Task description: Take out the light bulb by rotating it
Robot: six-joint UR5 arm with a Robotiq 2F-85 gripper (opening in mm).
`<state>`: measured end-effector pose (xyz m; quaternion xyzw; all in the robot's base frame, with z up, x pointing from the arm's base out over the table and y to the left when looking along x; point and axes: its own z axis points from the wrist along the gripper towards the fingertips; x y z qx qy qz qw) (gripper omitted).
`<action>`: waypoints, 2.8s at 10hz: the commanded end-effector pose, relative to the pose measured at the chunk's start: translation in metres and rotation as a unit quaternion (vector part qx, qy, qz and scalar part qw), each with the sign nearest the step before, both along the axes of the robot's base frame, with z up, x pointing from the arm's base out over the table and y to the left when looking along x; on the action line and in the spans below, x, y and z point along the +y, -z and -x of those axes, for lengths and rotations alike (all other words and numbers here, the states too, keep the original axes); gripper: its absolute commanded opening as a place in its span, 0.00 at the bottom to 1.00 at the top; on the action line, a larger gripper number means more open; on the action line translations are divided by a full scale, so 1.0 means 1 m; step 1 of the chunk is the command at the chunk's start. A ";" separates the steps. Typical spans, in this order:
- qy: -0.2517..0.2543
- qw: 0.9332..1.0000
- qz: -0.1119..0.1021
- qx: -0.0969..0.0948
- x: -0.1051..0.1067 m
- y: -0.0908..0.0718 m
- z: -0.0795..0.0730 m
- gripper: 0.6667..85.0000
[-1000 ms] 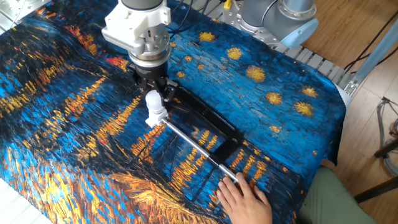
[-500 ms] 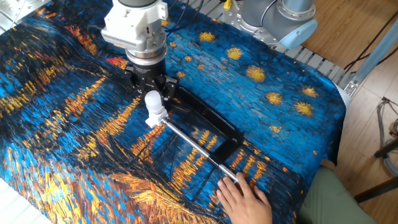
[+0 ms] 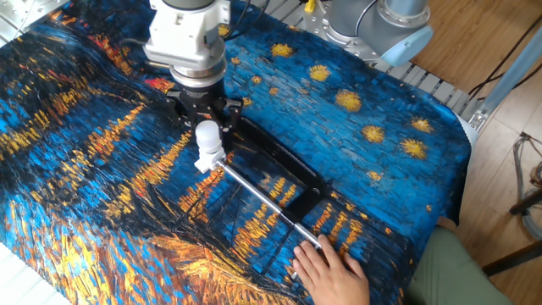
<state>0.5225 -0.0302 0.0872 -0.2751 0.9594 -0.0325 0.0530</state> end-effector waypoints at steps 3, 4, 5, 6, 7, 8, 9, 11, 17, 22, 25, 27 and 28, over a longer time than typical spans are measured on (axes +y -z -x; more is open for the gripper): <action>-0.070 0.997 0.014 -0.009 0.005 0.002 -0.007 0.42; -0.087 0.996 0.016 -0.010 0.005 0.002 -0.008 0.42; -0.100 0.995 0.018 -0.011 0.004 0.001 -0.008 0.42; -0.118 0.993 0.021 -0.010 0.003 0.000 -0.008 0.42; -0.135 0.991 0.023 -0.007 0.002 0.000 -0.007 0.42; -0.153 0.988 0.025 -0.006 0.002 0.000 -0.007 0.42; -0.170 0.985 0.028 -0.006 0.002 0.000 -0.007 0.42; -0.205 0.978 0.036 -0.004 0.002 0.002 -0.008 0.42; -0.304 0.952 0.029 -0.019 0.012 -0.001 -0.013 0.41; -0.349 0.936 0.039 -0.014 0.003 0.001 -0.011 0.69; -0.367 0.929 0.038 -0.006 -0.006 0.007 -0.012 0.94; -0.283 0.958 0.010 0.039 -0.012 0.002 0.014 0.96; -0.240 0.969 0.013 0.052 -0.023 -0.003 0.020 0.94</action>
